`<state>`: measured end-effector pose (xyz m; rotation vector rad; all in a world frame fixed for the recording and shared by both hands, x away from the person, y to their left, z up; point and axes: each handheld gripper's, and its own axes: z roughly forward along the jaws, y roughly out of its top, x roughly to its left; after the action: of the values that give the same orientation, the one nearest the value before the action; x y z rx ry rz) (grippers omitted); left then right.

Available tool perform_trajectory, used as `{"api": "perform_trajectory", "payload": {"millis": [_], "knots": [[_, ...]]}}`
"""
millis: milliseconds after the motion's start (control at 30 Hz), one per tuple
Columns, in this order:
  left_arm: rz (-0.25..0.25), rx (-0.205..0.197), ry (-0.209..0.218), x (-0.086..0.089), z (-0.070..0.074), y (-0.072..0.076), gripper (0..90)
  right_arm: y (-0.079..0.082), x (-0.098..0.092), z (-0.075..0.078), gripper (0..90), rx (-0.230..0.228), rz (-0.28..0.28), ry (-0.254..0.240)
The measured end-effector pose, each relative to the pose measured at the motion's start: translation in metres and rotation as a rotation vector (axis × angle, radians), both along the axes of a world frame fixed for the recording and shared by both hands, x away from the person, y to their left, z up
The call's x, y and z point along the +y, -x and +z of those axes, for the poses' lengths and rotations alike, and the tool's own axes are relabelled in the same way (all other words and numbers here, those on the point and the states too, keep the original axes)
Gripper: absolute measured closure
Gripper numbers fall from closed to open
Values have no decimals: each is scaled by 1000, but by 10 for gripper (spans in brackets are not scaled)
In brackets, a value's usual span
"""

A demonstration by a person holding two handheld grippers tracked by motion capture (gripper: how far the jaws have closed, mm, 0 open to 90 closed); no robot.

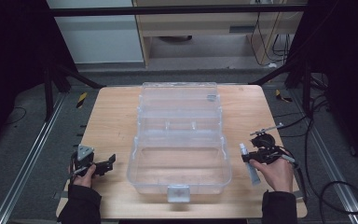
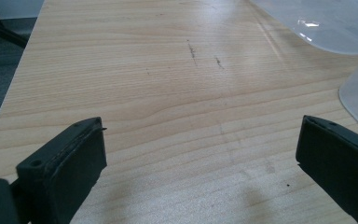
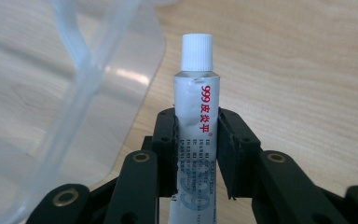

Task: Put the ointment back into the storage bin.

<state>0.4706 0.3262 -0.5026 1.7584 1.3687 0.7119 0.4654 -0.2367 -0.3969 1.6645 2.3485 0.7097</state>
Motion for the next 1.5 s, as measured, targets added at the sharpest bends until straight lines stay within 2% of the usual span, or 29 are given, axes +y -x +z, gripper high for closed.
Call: {"api": "perform_trajectory", "payload": {"millis": [100,200,400,700,833,1033,1067,1133,1167,1200,1333,1367,1400,1467,1500], "knots": [[2,-2,1,0,0,0,9,0,0,7,696,-17,3,-15],[2,-2,1,0,0,0,9,1,2,22,696,-56,30,-23],[-1,0,1,0,0,0,9,0,6,39,696,-100,78,-24],[-5,2,0,0,0,0,9,-2,11,56,696,-120,125,-6],[-5,1,3,-1,0,0,10,-2,15,65,696,-130,164,-7],[-6,1,3,-1,0,0,10,-3,33,81,696,-143,301,-5],[-6,1,3,-1,0,0,10,-3,33,81,696,-143,301,-5],[-7,2,2,0,0,0,10,-4,42,87,697,-143,368,-6],[-7,2,2,0,0,0,10,-4,42,87,697,-143,368,-6],[-8,1,3,-1,0,0,10,-6,48,89,696,-137,401,-11],[-12,4,-2,-1,0,0,11,-9,62,90,696,-122,472,-14],[-12,4,-2,-1,0,0,11,-9,62,90,696,-122,472,-14],[-11,3,-1,-1,0,0,11,-11,69,89,696,-111,510,-11],[-13,4,-2,0,0,0,11,-12,77,87,696,-102,544,-6],[-13,4,0,-1,0,0,11,-12,77,87,696,-102,544,-6]]}}
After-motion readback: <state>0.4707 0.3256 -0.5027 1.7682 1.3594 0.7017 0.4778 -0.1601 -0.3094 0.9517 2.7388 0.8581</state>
